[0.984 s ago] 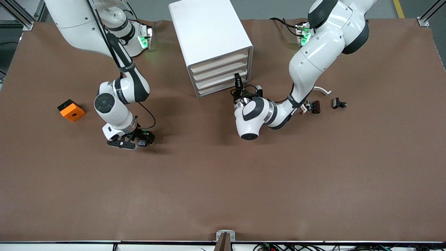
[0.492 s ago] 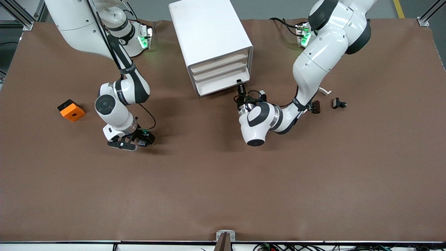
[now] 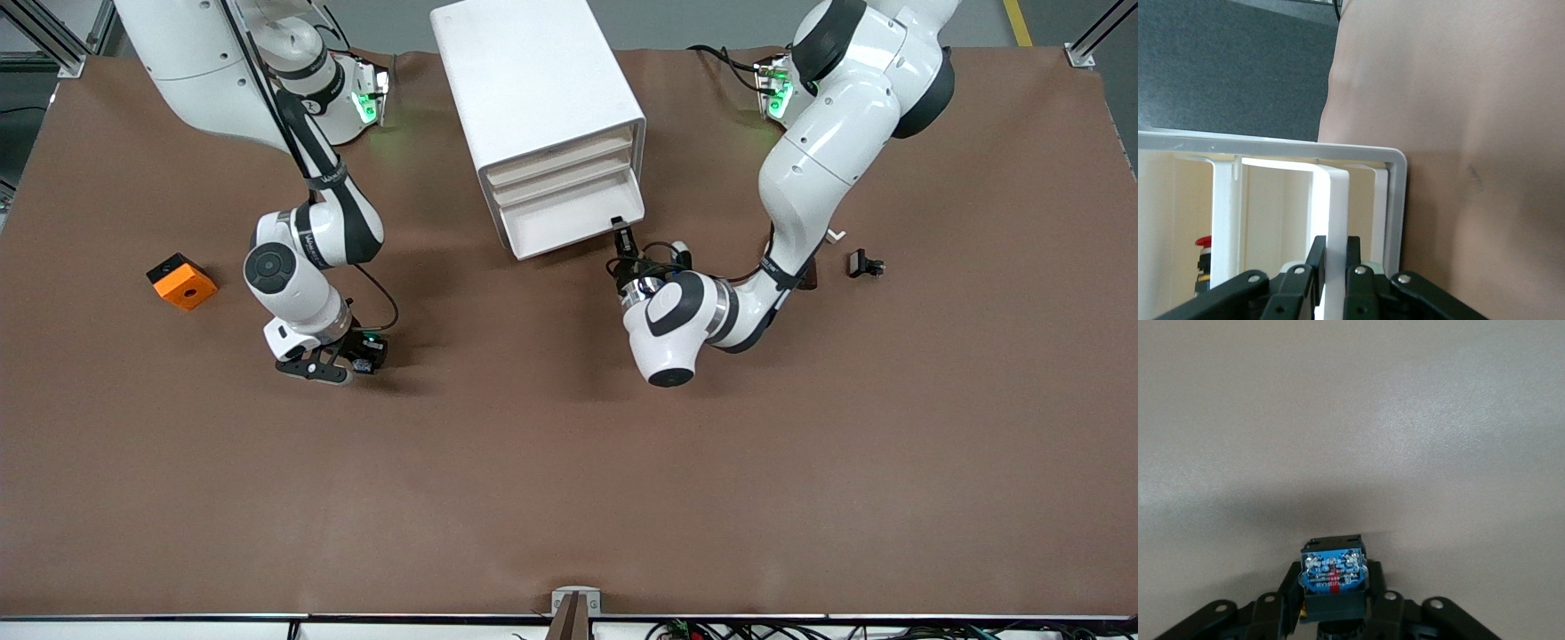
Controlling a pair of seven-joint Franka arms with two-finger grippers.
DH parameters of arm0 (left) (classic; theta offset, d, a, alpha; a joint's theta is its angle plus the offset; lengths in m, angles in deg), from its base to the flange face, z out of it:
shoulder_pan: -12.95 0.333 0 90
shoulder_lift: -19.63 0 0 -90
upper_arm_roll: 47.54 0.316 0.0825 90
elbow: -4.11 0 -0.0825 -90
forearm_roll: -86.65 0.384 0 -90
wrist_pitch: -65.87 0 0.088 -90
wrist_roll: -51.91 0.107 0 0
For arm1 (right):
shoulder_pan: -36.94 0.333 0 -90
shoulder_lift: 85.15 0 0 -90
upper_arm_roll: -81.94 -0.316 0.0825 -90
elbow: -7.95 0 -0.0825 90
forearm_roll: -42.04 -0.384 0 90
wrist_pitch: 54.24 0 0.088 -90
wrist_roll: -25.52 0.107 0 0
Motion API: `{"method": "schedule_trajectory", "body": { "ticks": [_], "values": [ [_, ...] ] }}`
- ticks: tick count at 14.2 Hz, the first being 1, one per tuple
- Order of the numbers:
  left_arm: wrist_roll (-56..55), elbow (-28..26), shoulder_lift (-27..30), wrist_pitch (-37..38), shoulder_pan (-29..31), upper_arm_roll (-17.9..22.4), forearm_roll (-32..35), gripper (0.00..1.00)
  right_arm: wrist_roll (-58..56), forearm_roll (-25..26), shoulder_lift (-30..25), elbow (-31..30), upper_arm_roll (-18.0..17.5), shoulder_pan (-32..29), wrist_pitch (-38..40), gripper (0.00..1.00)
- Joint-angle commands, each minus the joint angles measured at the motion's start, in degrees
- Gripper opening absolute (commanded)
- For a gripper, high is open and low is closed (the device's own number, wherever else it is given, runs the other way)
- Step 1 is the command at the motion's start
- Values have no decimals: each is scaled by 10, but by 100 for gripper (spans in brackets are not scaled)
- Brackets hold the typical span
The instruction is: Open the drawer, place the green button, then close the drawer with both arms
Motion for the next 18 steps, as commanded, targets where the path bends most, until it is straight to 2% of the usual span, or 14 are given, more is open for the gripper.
{"method": "schedule_trajectory", "body": {
  "ticks": [1, 4, 7, 10, 13, 18],
  "values": [
    [-6, 23, 1, -5, -5, 32, -1, 16, 23, -4, 7, 9, 5, 12, 5, 0],
    [-6, 44, 2, -4, -6, 54, 2, 16, 29, -4, -3, 15, 5, 15, 18, 0],
    [-5, 50, 5, -4, -5, 64, 2, 16, 86, -5, -39, 62, 3, 23, 145, 0],
    [-5, 56, 11, -3, -5, 76, 2, 16, 217, -5, -71, 130, 3, 83, 278, 0],
    [-5, 67, 17, -3, -5, 86, 2, 18, 376, -6, -67, 226, 3, 151, 366, 0],
    [-6, 68, 20, 21, -5, 93, 2, 22, 555, -8, -66, 242, 2, 261, 371, 0]
  ]
}}
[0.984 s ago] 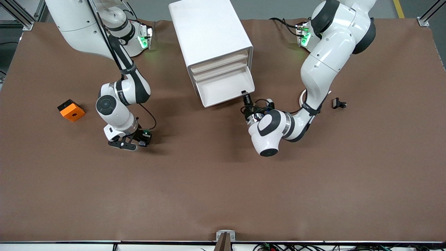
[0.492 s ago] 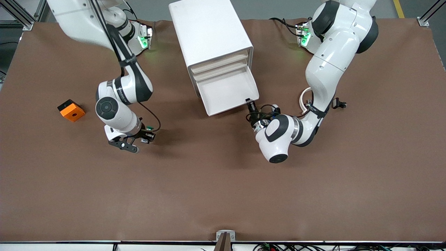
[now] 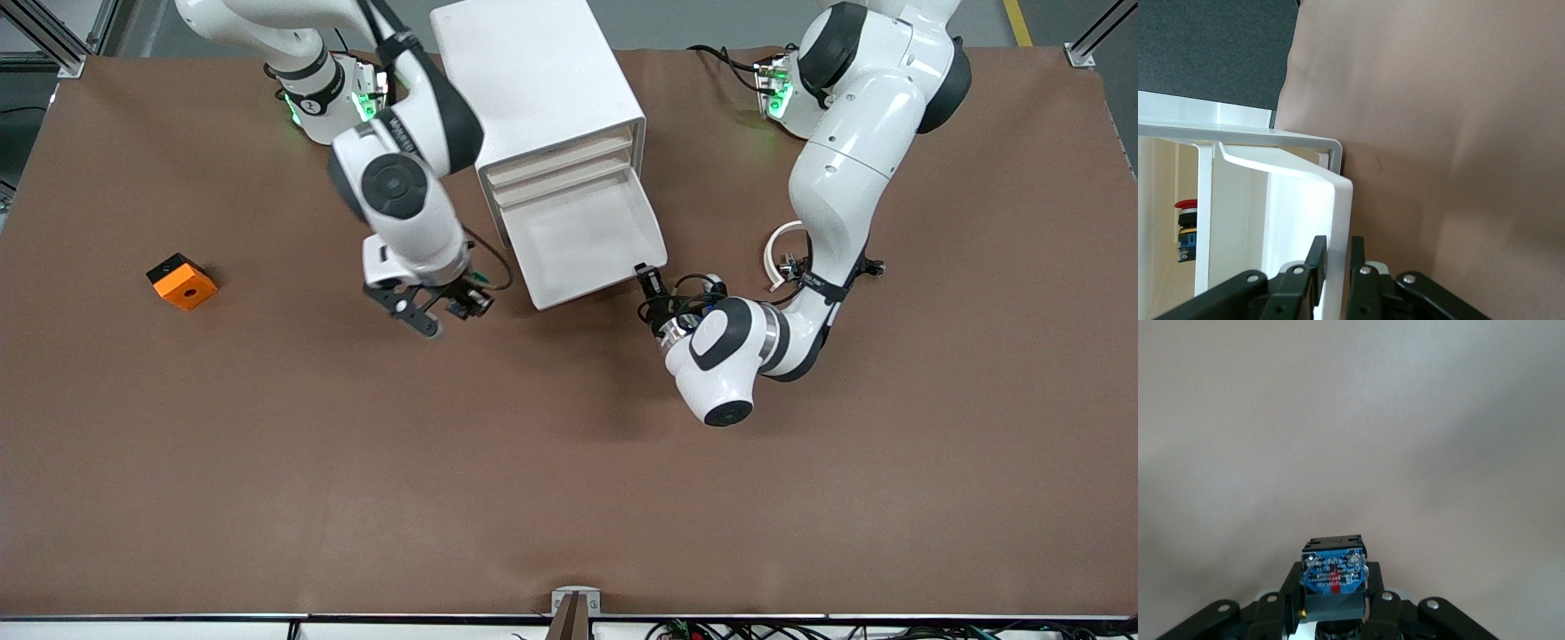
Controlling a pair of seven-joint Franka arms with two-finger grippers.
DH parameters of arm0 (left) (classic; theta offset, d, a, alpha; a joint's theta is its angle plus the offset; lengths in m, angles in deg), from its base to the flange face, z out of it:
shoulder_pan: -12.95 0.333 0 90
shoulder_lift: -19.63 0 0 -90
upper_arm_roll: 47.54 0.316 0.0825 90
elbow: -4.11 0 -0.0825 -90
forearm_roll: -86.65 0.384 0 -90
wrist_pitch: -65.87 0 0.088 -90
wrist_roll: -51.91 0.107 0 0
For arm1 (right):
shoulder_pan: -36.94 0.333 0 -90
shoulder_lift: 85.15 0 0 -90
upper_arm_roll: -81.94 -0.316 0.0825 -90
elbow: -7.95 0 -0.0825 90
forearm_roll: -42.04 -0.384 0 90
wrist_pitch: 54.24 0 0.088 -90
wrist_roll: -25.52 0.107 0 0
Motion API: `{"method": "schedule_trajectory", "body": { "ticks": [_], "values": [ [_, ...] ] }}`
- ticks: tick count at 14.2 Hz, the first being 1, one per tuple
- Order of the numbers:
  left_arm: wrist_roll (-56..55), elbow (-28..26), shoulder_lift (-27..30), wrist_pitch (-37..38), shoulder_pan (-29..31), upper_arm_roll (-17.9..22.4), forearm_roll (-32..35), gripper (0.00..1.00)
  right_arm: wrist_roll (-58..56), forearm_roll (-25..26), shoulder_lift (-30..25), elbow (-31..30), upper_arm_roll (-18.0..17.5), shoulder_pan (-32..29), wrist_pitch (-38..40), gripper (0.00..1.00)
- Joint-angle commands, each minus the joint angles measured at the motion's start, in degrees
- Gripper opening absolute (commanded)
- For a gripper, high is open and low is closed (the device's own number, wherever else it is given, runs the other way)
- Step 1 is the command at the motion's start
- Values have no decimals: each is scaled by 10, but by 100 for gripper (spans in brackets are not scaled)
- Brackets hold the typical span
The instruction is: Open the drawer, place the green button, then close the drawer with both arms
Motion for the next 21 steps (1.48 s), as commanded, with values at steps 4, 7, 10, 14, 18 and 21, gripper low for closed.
{"method": "schedule_trajectory", "body": {
  "ticks": [4, 7, 10, 14, 18, 21],
  "values": [
    [-5, -1, 9, 13, -6, 12, 2, 54, 168, -7, 19, 3, 7, 104, -41, 0],
    [-2, -1, 8, 13, -7, 12, 1, 100, 231, -6, 34, 0, 8, 144, -70, 0],
    [-1, -1, 9, 13, -7, 11, 1, 100, 269, -6, 52, -1, 8, 171, -94, 0],
    [34, -2, 18, 13, -6, 11, 5, 100, 308, 3, 82, -1, 9, 191, -119, 0],
    [127, -2, 43, 13, -1, 4, 42, 100, 311, 12, 93, 1, 9, 198, -119, 0],
    [244, -3, 65, 13, -1, 3, 67, 100, 311, 23, 100, 2, 9, 198, -123, 0]
  ]
}}
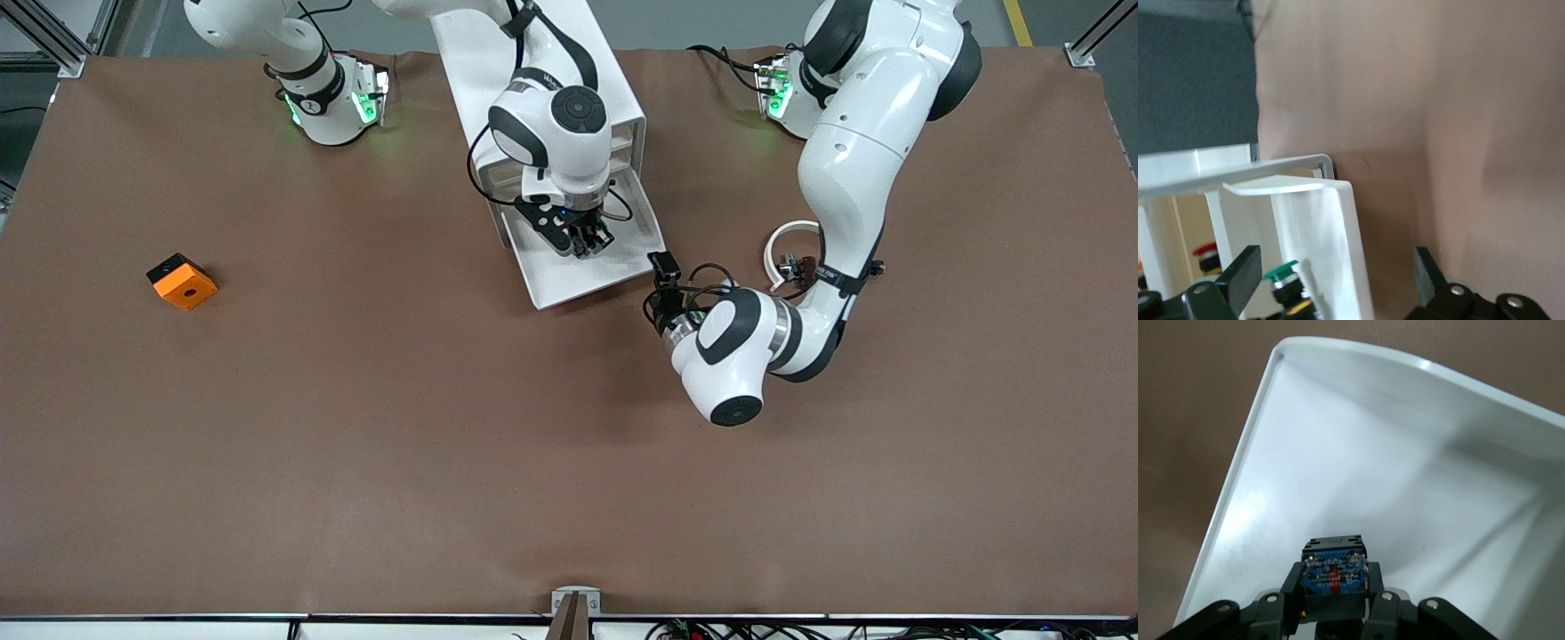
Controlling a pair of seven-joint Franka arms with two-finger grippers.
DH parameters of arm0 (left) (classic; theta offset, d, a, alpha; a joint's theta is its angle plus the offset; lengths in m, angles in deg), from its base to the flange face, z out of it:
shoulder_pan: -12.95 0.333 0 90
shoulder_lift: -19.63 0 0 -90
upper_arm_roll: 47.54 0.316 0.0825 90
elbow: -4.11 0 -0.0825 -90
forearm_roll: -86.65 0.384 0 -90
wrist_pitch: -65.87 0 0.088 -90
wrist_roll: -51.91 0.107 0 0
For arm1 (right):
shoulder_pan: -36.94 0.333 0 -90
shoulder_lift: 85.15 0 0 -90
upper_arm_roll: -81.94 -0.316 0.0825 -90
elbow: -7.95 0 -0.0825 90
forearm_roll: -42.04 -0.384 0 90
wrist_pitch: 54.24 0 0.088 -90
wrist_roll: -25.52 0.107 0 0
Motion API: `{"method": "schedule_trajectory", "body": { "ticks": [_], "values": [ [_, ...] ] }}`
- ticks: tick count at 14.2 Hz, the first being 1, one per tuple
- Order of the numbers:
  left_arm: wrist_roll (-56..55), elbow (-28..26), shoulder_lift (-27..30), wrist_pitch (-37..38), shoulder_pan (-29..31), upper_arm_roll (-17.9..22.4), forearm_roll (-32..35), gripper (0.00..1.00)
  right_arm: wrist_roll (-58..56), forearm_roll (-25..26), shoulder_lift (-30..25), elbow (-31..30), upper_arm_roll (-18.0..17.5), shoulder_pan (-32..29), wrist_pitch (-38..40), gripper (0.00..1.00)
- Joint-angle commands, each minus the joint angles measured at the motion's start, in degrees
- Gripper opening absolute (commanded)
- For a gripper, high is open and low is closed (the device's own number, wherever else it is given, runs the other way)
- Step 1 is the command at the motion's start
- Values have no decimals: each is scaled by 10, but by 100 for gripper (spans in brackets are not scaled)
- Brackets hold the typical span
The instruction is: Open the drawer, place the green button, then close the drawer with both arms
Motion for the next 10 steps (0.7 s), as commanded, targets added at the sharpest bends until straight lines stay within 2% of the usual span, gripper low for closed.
{"method": "schedule_trajectory", "body": {
  "ticks": [1, 7, 10],
  "values": [
    [107, -8, 36, 7, 0, 0, 38, 100, 15, 12, 5, 4, 7, 9, -8, 0],
    [299, -13, 96, -16, -7, 4, 116, 100, 1, 56, 6, 14, 6, 1, -9, 0],
    [365, -67, 147, -56, -5, -4, 150, 100, -6, 62, 8, 15, 6, 1, -20, 0]
  ]
}}
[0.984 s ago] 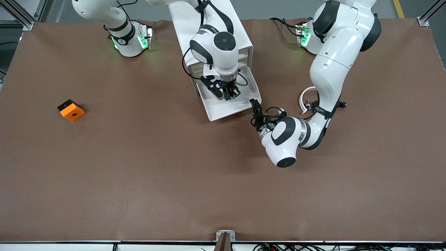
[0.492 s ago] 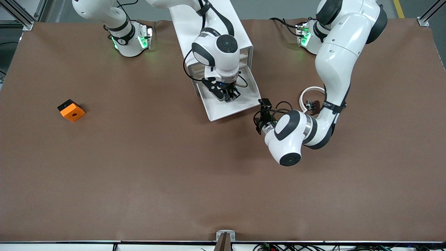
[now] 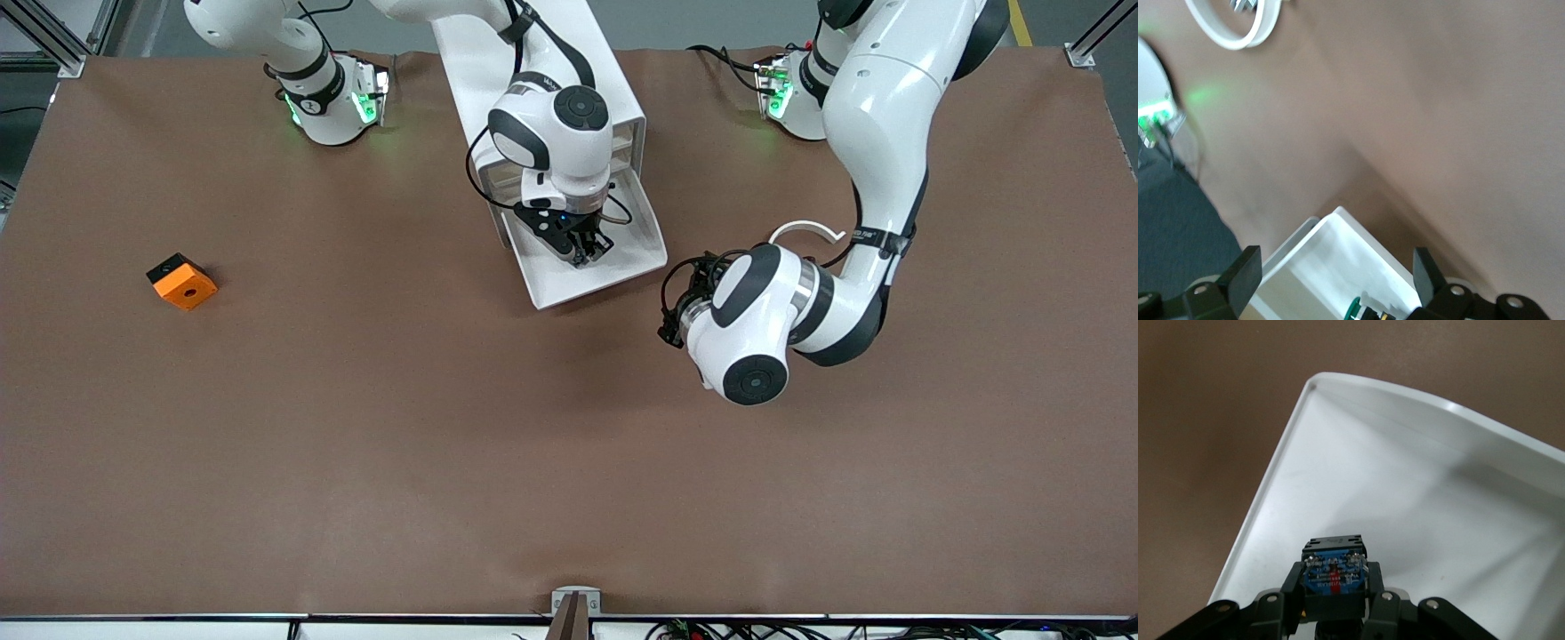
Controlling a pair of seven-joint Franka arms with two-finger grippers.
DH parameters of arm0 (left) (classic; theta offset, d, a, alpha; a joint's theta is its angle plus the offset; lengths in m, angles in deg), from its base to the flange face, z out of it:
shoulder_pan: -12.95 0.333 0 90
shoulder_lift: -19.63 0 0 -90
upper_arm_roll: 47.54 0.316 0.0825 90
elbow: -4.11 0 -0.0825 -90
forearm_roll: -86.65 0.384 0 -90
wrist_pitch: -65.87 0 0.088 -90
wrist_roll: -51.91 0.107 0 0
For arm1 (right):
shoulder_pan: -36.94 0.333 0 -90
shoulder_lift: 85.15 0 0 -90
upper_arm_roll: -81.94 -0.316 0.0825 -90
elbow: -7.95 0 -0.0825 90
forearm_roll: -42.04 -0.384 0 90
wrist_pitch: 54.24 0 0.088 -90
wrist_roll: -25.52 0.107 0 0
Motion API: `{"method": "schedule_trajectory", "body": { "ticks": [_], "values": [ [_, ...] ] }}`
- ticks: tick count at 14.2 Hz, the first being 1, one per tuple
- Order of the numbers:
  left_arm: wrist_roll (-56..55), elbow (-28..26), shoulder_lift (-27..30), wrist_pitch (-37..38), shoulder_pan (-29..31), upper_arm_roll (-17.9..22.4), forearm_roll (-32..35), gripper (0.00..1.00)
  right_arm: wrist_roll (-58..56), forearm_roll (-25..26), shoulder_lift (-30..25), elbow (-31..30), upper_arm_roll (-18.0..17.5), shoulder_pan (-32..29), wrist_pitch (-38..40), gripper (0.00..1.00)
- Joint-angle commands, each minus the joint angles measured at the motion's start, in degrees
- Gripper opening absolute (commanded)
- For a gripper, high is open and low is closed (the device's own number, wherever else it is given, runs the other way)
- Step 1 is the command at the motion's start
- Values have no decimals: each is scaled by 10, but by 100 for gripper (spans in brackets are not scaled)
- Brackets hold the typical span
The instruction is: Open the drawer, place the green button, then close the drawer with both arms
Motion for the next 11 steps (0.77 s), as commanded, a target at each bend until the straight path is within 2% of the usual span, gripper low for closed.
{"method": "schedule_trajectory", "body": {
  "ticks": [1, 5, 7, 11],
  "values": [
    [59, -84, 70, -46, 0, -3, 22, 100, -3, 14, 10, 11, 0, 1, -5, 0],
    [116, -199, 145, -130, 1, -3, 32, 100, -15, 14, 30, 23, 0, 3, -19, 0],
    [118, -249, 176, -176, 3, -19, 51, 100, -13, 12, 32, 29, 0, 5, -18, 100],
    [133, -324, 219, -244, 3, -36, 75, 100, -19, 12, 25, 47, 0, 0, -5, 100]
  ]
}}
